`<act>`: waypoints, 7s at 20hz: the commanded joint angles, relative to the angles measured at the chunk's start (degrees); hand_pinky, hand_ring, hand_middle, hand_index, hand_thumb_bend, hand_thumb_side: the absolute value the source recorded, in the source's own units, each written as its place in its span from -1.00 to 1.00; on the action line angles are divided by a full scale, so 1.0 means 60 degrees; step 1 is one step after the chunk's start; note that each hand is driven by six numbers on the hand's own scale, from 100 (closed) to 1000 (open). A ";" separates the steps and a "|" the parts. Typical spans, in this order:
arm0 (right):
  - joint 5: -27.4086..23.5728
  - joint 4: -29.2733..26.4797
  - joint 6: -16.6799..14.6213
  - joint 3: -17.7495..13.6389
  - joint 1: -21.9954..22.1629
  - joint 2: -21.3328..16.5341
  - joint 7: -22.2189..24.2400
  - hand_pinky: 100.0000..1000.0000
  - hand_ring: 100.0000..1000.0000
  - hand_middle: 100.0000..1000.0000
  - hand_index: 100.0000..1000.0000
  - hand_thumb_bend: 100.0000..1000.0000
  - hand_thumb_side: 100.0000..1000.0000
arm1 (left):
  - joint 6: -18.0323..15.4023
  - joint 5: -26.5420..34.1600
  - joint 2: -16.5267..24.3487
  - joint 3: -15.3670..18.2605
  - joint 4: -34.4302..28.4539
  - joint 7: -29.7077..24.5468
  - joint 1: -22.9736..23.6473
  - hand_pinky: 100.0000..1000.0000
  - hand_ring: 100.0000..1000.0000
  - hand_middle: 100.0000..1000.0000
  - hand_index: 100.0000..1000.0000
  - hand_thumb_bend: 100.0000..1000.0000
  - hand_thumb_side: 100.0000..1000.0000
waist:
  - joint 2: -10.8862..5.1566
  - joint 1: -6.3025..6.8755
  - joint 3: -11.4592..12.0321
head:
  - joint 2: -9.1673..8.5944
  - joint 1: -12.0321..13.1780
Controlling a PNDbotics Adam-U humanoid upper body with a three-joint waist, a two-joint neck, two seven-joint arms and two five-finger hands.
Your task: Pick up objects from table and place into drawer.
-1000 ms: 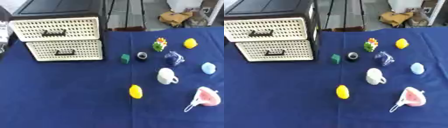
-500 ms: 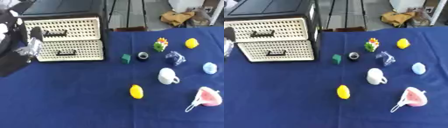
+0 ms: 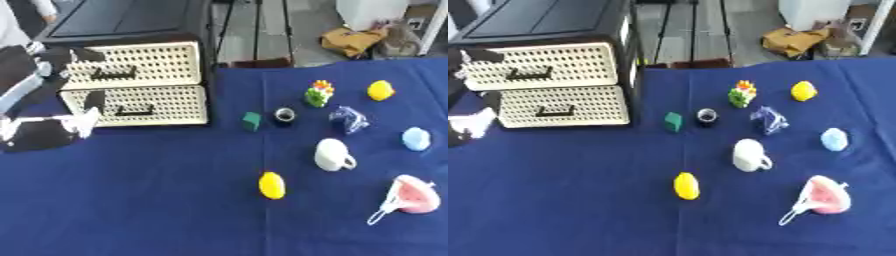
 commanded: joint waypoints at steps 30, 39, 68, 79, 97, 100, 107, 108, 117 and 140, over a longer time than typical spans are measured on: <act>-0.0037 -0.0148 -0.0006 0.0181 -0.0074 -0.0240 0.0365 0.12 0.31 0.21 0.49 -1.00 0.91 | 0.1297 -0.1456 0.0802 -0.0724 0.2228 -0.2084 -0.1910 -1.00 -1.00 -1.00 0.85 -1.00 -0.19 | -0.0002 0.0148 -0.0395 | -0.0115 0.0371; -0.0042 -0.0148 -0.0038 0.0233 -0.0145 -0.0221 0.0387 0.12 0.31 0.21 0.48 -1.00 0.91 | 0.0900 -0.1724 0.0423 -0.0946 0.3724 -0.1982 -0.2457 -1.00 -1.00 -1.00 0.85 -1.00 -0.22 | 0.0117 0.0181 -0.0570 | -0.0295 0.0541; -0.0032 -0.0148 -0.0058 0.0356 -0.0233 -0.0133 0.0513 0.13 0.30 0.18 0.45 -1.00 0.92 | 0.0732 -0.2452 -0.0111 -0.0812 0.6328 -0.2282 -0.3257 -1.00 -1.00 -1.00 0.76 -1.00 -0.19 | 0.0382 0.0273 -0.0866 | -0.0645 0.0790; -0.0033 -0.0148 0.0079 0.0316 -0.0175 -0.0092 0.0426 0.14 0.30 0.17 0.45 -1.00 0.92 | 0.0350 -0.2474 -0.0155 -0.0831 0.6406 -0.2892 -0.3222 -1.00 -1.00 -1.00 0.26 -1.00 -0.22 | 0.0385 0.0273 -0.0836 | -0.0575 0.0764; -0.0116 -0.0148 0.0186 0.0221 -0.0104 -0.0081 0.0389 0.14 0.31 0.18 0.45 -1.00 0.92 | 0.0744 -0.3674 0.0449 -0.0910 0.2705 -0.3344 -0.1794 -1.00 -1.00 -1.00 0.27 -1.00 -0.38 | 0.0168 0.0148 -0.0452 | -0.0383 0.0545; -0.0118 -0.0148 0.0189 0.0215 -0.0103 -0.0082 0.0378 0.14 0.31 0.18 0.45 -1.00 0.92 | 0.0899 -0.3745 0.0493 -0.0875 0.2249 -0.3560 -0.1654 -1.00 -1.00 -1.00 0.27 -1.00 -0.38 | 0.0164 0.0144 -0.0445 | -0.0381 0.0538; -0.0132 -0.0148 0.0217 0.0161 -0.0074 -0.0066 0.0319 0.15 0.31 0.18 0.45 -1.00 0.93 | 0.0814 -0.4113 0.0505 -0.0849 0.0996 -0.3352 -0.1200 -1.00 -1.00 -0.99 0.27 -1.00 -0.40 | 0.0105 0.0066 -0.0320 | -0.0371 0.0416; -0.0132 -0.0148 0.0212 0.0159 -0.0071 -0.0063 0.0314 0.15 0.31 0.18 0.45 -1.00 0.92 | 0.0875 -0.4188 0.0520 -0.0827 0.0831 -0.3440 -0.1142 -1.00 -1.00 -0.99 0.30 -1.00 -0.40 | 0.0105 0.0059 -0.0316 | -0.0373 0.0416; -0.0119 -0.0148 0.0224 0.0150 -0.0046 -0.0048 0.0257 0.15 0.31 0.18 0.44 -1.00 0.92 | 0.0956 -0.4342 0.0571 -0.0754 0.0453 -0.3993 -0.0888 -1.00 -1.00 -0.99 0.66 -1.00 -0.37 | 0.0127 0.0055 -0.0312 | -0.0407 0.0387; -0.0058 -0.0148 0.0347 0.0065 0.0132 -0.0193 0.0105 0.16 0.32 0.18 0.44 -1.00 0.92 | 0.0521 -0.1391 0.0078 0.1234 -0.0122 -0.2691 -0.2144 -1.00 -1.00 -0.94 0.99 -1.00 0.01 | -0.0029 -0.0037 -0.0149 | -0.0054 -0.0320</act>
